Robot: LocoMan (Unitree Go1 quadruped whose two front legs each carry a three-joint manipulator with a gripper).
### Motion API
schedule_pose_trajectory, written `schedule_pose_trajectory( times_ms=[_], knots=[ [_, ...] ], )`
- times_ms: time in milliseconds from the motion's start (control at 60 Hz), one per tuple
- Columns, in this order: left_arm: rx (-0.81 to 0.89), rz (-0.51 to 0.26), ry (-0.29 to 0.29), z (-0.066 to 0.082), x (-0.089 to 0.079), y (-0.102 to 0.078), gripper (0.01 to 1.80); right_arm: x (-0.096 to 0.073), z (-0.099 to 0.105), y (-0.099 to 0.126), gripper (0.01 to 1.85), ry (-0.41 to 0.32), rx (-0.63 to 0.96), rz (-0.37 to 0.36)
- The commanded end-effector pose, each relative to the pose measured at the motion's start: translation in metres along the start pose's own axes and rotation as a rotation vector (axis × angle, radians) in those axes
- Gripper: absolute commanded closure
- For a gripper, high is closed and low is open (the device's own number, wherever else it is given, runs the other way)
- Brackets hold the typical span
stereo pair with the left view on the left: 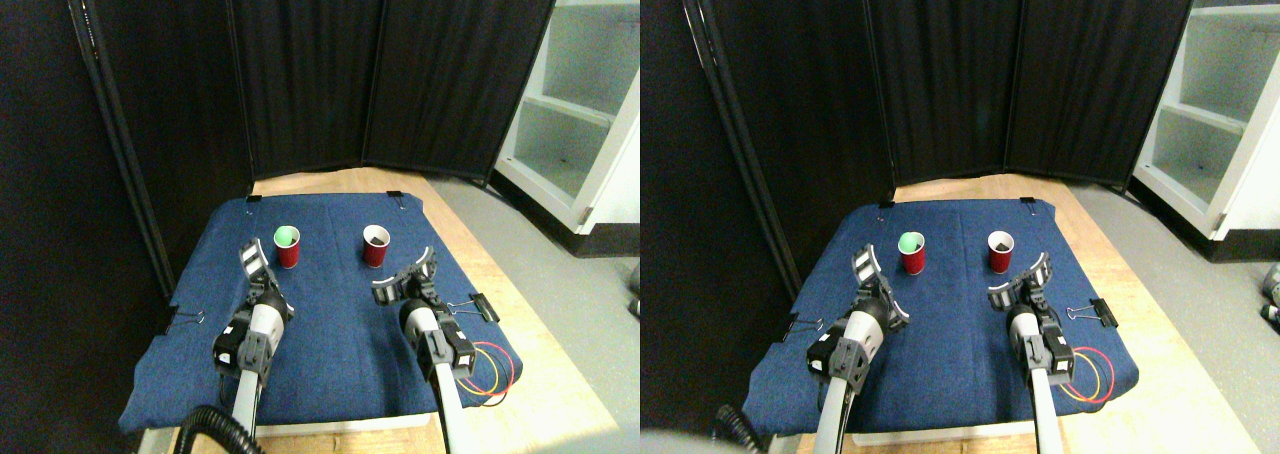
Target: Pour (bimanual)
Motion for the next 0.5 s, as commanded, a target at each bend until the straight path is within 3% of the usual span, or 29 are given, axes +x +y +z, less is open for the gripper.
schedule_pose_trajectory(
  times_ms=[17,150,333,500],
  knots=[
    [0.048,-0.023,-0.056,0.006,-0.004,-0.005,0.52,-0.002,-0.001,0.012,0.52,-0.017,-0.062,0.079],
    [0.130,-0.041,-0.056,0.005,-0.008,-0.008,0.63,-0.003,-0.002,0.014,0.49,-0.014,-0.161,0.097],
    [0.313,-0.146,-0.108,0.004,-0.016,-0.015,0.73,-0.009,-0.004,0.019,0.57,-0.005,-0.319,0.146],
    [0.516,-0.332,-0.163,0.005,-0.019,-0.022,0.67,-0.017,-0.005,0.027,0.64,-0.034,-0.480,0.172]
  ],
)
